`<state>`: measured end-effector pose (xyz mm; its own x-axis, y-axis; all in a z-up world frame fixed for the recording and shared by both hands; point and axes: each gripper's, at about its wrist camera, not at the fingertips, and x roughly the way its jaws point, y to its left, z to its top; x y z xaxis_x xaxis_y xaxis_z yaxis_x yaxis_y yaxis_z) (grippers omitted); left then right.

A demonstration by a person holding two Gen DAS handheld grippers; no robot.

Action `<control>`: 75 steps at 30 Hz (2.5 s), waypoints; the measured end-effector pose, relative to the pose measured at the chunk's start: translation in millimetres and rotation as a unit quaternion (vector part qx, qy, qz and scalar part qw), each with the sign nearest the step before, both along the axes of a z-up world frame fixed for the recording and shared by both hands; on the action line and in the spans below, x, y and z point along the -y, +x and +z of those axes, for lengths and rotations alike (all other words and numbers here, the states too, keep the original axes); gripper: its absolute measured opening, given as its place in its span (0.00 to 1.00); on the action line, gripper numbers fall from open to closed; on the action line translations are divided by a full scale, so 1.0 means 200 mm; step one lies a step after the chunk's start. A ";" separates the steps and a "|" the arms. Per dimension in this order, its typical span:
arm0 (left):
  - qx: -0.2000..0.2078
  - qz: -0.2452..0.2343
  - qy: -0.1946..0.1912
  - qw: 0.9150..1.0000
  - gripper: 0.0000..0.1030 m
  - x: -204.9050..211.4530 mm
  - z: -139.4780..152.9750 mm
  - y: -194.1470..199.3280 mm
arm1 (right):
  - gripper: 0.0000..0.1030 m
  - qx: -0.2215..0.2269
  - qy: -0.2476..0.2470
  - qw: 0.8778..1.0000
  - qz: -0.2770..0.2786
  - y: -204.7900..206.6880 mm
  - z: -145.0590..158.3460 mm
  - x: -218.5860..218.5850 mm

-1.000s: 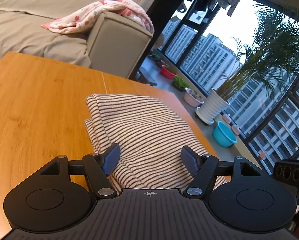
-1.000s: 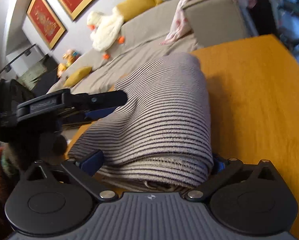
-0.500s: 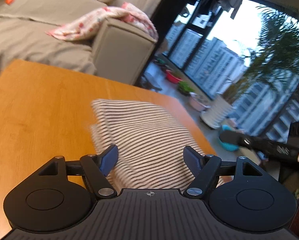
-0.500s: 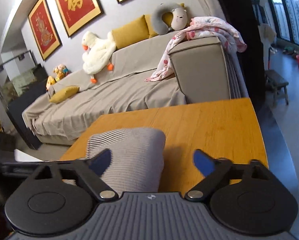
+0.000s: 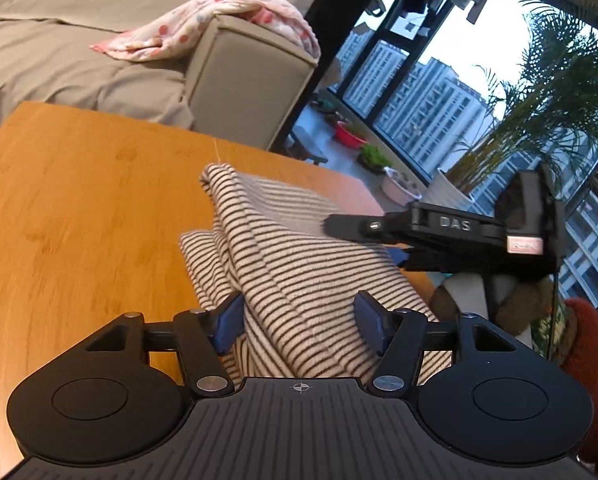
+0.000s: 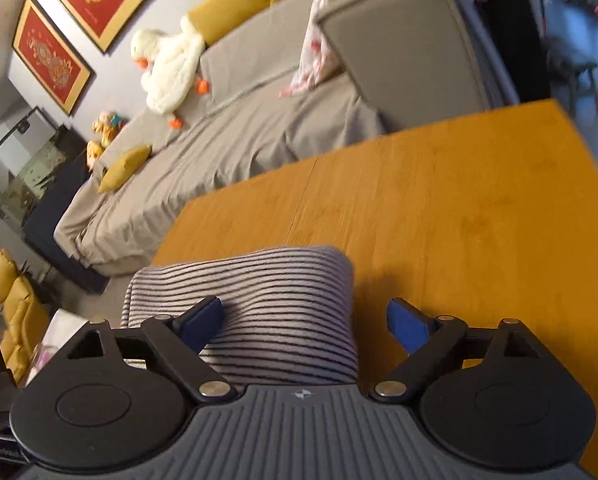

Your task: Fold clothes

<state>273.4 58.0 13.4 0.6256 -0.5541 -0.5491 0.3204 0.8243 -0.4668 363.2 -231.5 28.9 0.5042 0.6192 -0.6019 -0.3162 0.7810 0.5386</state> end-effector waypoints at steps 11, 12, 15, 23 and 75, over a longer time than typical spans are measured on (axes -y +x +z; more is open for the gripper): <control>0.050 0.008 -0.019 0.999 0.61 0.00 0.10 0.00 | 0.76 0.127 -0.116 0.985 -0.028 -0.12 0.05 -0.05; 0.046 0.015 -0.009 0.999 0.62 0.00 0.10 -0.02 | 0.77 0.122 -0.112 0.985 -0.040 -0.13 0.03 -0.03; 0.031 0.008 -0.001 0.999 0.79 -0.02 0.09 -0.12 | 0.82 0.118 -0.075 0.989 -0.054 -0.22 0.05 0.06; -0.004 -0.036 -0.026 0.999 0.82 0.07 0.03 -0.18 | 0.90 0.130 -0.086 0.987 -0.046 -0.53 0.00 0.06; -0.029 0.111 -0.055 0.992 0.82 -0.33 0.02 -0.21 | 0.74 0.322 -0.305 0.896 0.025 -1.04 0.02 -0.58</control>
<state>231.4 124.0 17.8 0.7076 -0.4650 -0.5321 0.1062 0.8145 -0.5704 156.1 -116.0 32.6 0.8496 0.3058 -0.4298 -0.4506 0.8442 -0.2902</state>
